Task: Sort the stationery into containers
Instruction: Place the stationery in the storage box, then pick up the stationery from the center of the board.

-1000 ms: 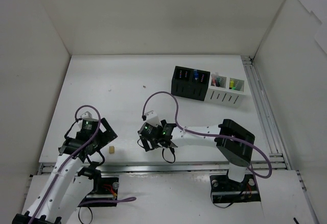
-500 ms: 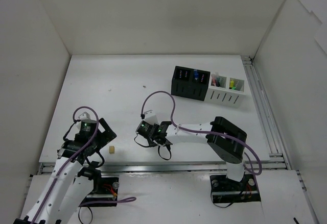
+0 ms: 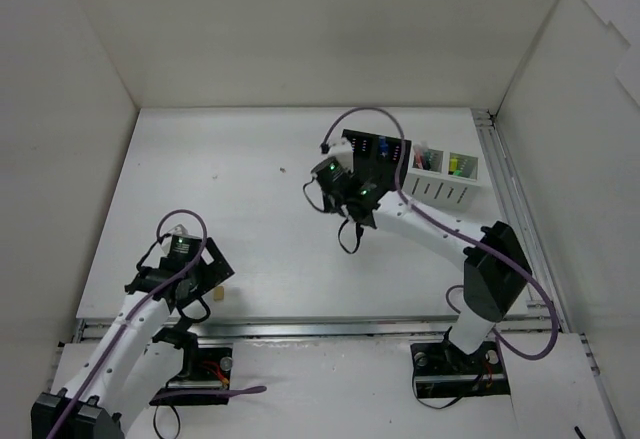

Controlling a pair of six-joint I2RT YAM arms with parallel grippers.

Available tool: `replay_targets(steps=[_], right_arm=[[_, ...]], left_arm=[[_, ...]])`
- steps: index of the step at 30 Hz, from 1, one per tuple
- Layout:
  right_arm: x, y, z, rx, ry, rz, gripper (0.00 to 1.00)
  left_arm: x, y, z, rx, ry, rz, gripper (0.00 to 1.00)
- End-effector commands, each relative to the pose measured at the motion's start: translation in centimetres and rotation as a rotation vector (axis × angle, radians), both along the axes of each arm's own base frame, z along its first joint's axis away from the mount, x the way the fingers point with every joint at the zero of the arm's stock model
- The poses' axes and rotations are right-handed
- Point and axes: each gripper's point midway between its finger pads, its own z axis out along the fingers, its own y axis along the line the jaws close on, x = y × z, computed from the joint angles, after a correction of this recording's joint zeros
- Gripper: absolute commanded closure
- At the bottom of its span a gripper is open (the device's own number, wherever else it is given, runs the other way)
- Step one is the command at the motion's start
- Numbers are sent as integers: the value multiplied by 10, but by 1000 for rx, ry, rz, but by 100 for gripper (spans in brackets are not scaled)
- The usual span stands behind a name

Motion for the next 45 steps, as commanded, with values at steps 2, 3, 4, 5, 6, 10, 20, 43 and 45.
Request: replay_targets(steps=[2,3,4,5,6,10,20,43,45], right_arm=[[82,-44,79,6,-183,-49,98],[97,-42,97,27,-213,-35,98],[107,-42,100,38,-210,-6,98],[126,-51,90,-1,-201,-14,98],[140,-49,108,4,-240,-11,98],[179,-57,103,-51,-258,-22,98],[211,-68,64,4,-177,-13,58],[93,-117,206,239,-512,-52,2],[89,-127,209,237,-534,-92,2]], left_arm=[[20,-3,5,6,-28,-23,1],[25,-4,3,9,-27,-27,1],[27,-8,3,-11,-23,-55,0],[31,-11,6,-17,-28,-69,0],[33,-15,4,-26,-10,-87,1],[39,-13,-4,-9,36,-97,0],[36,-18,-25,-32,125,-120,10],[-9,-4,-22,3,168,-24,44],[-9,-5,-21,4,152,-25,45]])
